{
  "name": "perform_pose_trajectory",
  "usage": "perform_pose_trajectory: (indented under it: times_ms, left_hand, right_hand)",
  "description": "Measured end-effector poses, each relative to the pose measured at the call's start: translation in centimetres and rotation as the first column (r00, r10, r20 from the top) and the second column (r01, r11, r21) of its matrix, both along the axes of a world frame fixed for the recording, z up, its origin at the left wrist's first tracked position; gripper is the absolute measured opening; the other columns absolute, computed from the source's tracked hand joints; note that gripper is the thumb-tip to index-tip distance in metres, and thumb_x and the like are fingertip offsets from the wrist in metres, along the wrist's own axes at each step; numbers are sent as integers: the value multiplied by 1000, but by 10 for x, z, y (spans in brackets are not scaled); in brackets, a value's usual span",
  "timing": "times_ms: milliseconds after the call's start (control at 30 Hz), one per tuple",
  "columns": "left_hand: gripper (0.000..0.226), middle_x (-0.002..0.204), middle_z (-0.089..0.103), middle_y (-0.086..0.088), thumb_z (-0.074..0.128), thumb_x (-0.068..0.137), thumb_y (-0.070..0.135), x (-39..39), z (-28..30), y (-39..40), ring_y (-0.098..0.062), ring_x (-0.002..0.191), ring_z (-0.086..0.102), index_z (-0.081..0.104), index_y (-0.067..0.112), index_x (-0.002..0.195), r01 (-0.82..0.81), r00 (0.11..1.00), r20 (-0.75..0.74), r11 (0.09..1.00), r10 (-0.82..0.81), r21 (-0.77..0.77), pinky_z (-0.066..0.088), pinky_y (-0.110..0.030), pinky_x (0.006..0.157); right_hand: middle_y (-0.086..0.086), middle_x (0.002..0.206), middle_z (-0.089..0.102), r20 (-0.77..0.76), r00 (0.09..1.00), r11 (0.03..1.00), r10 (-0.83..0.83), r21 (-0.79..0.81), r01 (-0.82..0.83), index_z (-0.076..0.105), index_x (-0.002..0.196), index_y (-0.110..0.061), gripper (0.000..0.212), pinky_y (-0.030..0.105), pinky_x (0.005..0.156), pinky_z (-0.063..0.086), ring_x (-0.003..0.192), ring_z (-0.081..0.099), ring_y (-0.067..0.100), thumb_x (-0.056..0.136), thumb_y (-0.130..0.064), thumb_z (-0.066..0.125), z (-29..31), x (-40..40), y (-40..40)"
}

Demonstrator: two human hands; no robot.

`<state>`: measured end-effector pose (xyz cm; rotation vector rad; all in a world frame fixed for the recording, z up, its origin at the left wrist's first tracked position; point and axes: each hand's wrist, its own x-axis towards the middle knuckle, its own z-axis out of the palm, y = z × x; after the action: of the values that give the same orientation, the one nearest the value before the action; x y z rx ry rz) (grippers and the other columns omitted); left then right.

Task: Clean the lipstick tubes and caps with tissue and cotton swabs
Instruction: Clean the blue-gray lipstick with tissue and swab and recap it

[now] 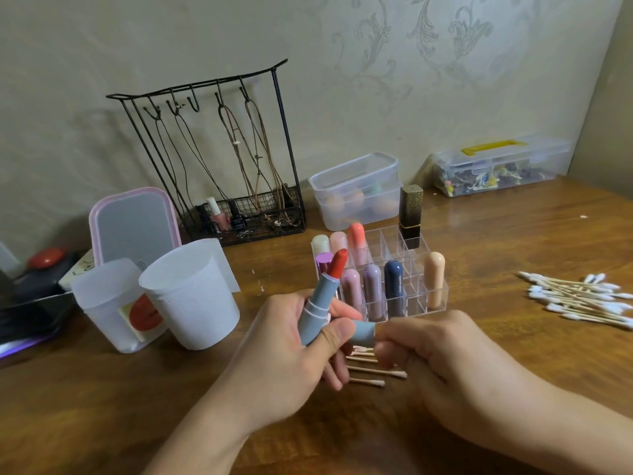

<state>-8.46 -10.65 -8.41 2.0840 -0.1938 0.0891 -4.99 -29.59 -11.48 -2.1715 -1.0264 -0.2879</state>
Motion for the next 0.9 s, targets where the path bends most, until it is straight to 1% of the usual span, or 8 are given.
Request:
perform_pose_trajectory:
  times_ms: [100, 233, 367, 500, 600, 700, 800, 900]
  left_hand:
    - [21, 59, 66, 1, 56, 81, 38, -1, 1, -1, -13, 50, 64, 62, 24, 95, 23, 1000, -7, 1000, -23, -20, 54, -23, 57]
    - [24, 59, 66, 2, 55, 79, 42, -1, 1, 1, -14, 51, 64, 62, 25, 95, 10, 1000, 4, 1000, -10, -9, 55, -25, 58]
    - [22, 59, 65, 3, 55, 79, 40, -2, 3, -1, -11, 49, 63, 61, 25, 95, 35, 999, -2, 999, -36, -25, 54, -22, 56]
    - [24, 58, 66, 5, 55, 77, 42, -3, 4, 0, -12, 50, 64, 62, 26, 95, 3, 1000, 31, 1000, -3, -11, 55, -23, 57]
    - [22, 60, 67, 3, 56, 79, 39, -2, 3, -3, -13, 51, 65, 62, 26, 96, 4, 997, 71, 1000, -3, -13, 54, -22, 55]
    - [20, 63, 67, -1, 61, 79, 35, 0, 3, 2, -19, 56, 66, 64, 24, 96, -18, 996, 82, 995, 26, -102, 54, -28, 54]
    - [16, 68, 67, -4, 65, 77, 28, 3, 1, 7, -20, 58, 63, 68, 22, 92, -39, 999, 1, 974, 40, -225, 52, -29, 53]
    - [13, 75, 67, -9, 66, 75, 19, 4, 4, 8, -18, 59, 60, 71, 18, 88, 9, 994, -98, 906, -56, -423, 48, -25, 47]
  right_hand:
    - [-24, 55, 50, 2, 999, 995, -54, 89, 53, 54, 73, -39, 26, 7, 48, 35, 53, 52, -2, 93, -23, 57, 2, 4, -4]
    - [-17, 57, 53, -3, 1000, 1000, 13, 0, -13, 53, 70, -35, 26, 11, 50, 36, 55, 53, 3, 94, -24, 57, -1, 2, -1]
    - [-21, 54, 49, 9, 997, 991, -75, 112, 74, 57, 74, -36, 26, 6, 48, 34, 52, 51, 0, 93, -18, 59, 3, 3, -4]
    - [-26, 64, 54, -18, 999, 999, 32, -27, -32, 50, 70, -41, 38, 6, 49, 34, 56, 53, -1, 94, -14, 60, 6, 0, -1]
    - [-26, 61, 55, 39, 998, 994, -54, 95, 50, 56, 76, -42, 36, 3, 48, 33, 54, 53, -4, 93, -11, 62, 13, 4, -7]
    - [-29, 59, 55, 52, 990, 990, -132, 53, 130, 60, 74, -36, 32, 5, 47, 35, 54, 54, -6, 91, -9, 66, 13, 8, -9]
    - [-19, 61, 57, 19, 1000, 999, -13, -47, 14, 64, 75, -29, 22, 8, 50, 36, 56, 55, 0, 95, -21, 62, 15, 6, -10]
    - [-19, 58, 55, -14, 1000, 1000, 26, 5, -26, 64, 73, -27, 24, 6, 47, 32, 49, 52, 0, 95, -30, 56, 22, 4, -15]
